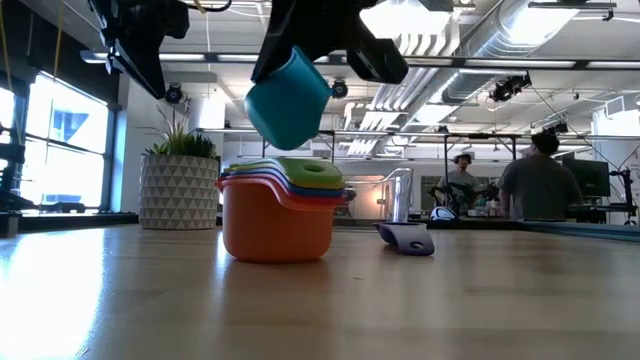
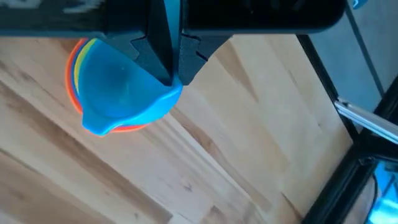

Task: Nest measuring cups in basket
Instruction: Stack the light blue measuring cup into the green measuring cup

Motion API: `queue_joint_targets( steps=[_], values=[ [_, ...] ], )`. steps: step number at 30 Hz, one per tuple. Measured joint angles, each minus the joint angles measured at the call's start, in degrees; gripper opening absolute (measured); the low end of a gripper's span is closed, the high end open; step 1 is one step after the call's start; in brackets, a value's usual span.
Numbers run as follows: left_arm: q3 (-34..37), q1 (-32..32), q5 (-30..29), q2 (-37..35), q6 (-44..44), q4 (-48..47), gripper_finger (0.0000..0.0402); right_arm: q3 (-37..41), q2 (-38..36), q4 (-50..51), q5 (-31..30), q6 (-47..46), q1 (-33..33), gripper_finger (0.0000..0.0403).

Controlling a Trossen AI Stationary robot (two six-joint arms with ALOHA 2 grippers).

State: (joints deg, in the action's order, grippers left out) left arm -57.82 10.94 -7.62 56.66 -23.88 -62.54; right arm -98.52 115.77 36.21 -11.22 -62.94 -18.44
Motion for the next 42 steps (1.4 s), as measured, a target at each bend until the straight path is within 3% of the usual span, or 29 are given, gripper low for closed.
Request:
queue_joint_targets(
  steps=[42],
  values=[
    [0.0, 0.0, 0.0, 0.0, 0.0, -0.2, 0.0044, 0.0, 3.3, 1.9, 3.3, 1.3, -0.1, 0.0009]
  ],
)
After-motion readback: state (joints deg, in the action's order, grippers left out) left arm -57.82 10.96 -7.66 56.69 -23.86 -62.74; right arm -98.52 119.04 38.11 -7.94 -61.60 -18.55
